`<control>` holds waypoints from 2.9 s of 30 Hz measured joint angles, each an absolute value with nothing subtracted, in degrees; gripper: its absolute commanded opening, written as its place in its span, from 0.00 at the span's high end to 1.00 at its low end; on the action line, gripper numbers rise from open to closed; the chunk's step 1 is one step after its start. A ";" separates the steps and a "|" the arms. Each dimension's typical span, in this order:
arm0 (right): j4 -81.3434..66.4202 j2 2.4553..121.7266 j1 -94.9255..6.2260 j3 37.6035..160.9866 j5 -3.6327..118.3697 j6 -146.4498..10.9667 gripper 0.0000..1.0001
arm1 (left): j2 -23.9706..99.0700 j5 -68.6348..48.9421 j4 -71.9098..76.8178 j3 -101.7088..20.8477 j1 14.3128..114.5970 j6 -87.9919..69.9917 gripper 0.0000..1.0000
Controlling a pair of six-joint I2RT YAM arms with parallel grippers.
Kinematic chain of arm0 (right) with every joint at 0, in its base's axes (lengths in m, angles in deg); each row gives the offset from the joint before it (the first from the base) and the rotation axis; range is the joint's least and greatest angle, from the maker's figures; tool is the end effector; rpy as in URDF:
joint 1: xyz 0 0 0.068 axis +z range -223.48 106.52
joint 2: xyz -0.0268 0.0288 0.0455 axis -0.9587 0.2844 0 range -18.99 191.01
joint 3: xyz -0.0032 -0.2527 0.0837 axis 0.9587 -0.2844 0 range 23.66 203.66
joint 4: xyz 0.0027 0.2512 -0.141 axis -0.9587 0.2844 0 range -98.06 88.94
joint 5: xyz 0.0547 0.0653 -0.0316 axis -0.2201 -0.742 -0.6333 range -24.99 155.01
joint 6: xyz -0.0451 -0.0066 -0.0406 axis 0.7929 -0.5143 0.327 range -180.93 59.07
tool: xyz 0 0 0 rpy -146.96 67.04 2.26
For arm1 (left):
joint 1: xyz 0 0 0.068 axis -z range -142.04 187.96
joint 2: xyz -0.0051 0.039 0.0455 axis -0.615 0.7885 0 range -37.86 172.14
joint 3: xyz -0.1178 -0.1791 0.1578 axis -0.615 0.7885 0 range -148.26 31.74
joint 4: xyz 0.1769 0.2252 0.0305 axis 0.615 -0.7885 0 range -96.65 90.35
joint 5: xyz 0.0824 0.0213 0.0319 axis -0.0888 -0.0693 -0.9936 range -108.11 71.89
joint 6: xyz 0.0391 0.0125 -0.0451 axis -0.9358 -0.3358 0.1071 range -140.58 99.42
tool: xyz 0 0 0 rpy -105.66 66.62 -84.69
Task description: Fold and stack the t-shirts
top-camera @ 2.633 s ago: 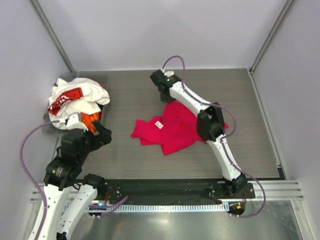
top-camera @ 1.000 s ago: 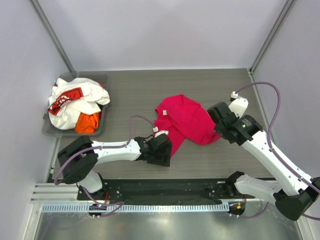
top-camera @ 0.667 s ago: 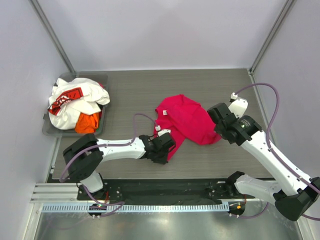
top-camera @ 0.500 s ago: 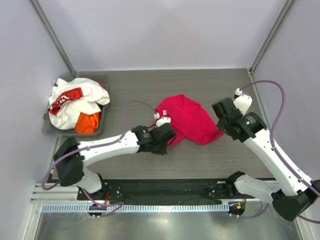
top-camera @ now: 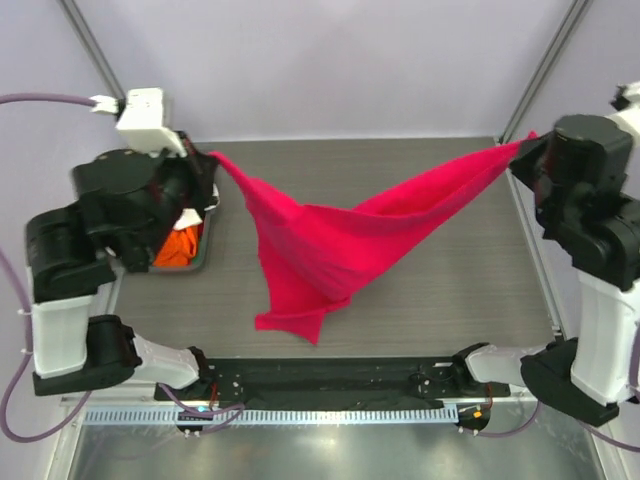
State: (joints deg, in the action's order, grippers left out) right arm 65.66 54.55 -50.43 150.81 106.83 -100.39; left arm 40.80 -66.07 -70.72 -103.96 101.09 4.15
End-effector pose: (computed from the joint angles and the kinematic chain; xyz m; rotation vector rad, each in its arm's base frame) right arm 0.1612 0.0356 0.5785 0.7198 1.6829 0.0635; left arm 0.1066 -0.1355 0.6021 0.0014 1.7479 -0.3656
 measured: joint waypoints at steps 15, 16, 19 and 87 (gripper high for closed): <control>70.25 38.18 -50.47 146.68 112.34 -99.65 0.99 | 28.51 -70.31 -58.41 -99.09 101.05 -19.98 1.00; 70.35 37.91 -50.47 146.42 112.12 -99.38 0.99 | 28.71 -69.18 -57.97 -99.68 101.05 -21.07 1.00; 70.40 36.32 -50.47 145.35 111.12 -98.16 0.99 | 28.75 -64.06 -57.30 -100.38 101.05 -23.04 1.00; 40.48 50.02 -56.46 115.49 111.82 -80.02 0.99 | 62.43 -3.26 26.37 -9.69 112.24 23.65 0.35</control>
